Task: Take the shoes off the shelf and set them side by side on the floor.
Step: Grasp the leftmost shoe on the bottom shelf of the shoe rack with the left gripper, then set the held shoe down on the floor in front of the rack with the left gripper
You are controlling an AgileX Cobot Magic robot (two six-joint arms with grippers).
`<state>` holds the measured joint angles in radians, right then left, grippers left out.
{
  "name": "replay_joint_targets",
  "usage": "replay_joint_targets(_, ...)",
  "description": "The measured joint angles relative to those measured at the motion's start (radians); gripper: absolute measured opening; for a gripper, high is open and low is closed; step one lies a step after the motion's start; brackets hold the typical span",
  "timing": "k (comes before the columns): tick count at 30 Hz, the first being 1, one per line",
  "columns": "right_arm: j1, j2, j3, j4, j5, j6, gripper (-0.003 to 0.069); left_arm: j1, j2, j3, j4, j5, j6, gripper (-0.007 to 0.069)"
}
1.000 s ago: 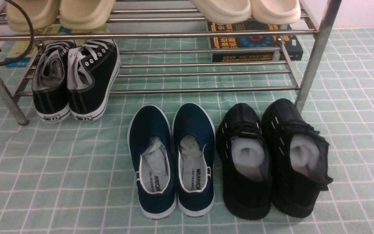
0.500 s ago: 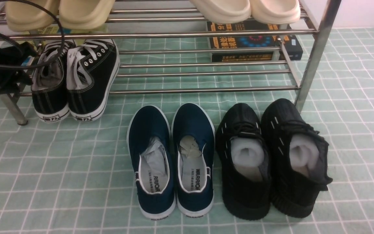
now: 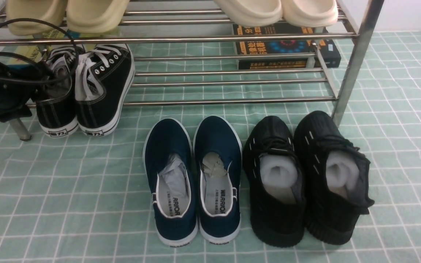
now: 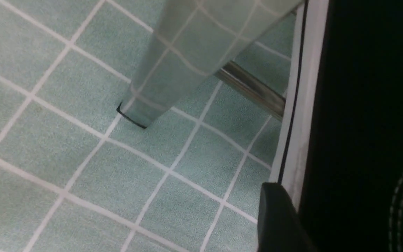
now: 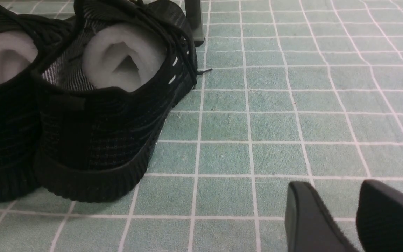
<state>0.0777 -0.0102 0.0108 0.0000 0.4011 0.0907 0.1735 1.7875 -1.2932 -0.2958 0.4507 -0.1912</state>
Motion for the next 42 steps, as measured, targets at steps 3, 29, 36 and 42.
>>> replay_joint_targets(3,0.0,0.0,0.0,0.0,0.0,0.0,0.0238,-0.001,0.005,-0.001,-0.014,-0.011,0.0,0.0263)
replay_joint_targets(29,0.0,0.0,0.0,0.0,-0.001,0.0,0.0238,0.0,-0.393,0.001,0.272,0.575,-0.003,0.0009)
replay_joint_targets(36,0.0,0.0,0.0,0.0,-0.001,0.0,0.0238,0.0,-0.522,0.002,0.417,0.786,-0.02,0.001)
replay_joint_targets(42,0.0,0.0,0.0,0.0,-0.001,0.0,0.0238,0.0,-0.542,0.099,0.427,0.768,-0.104,0.001)
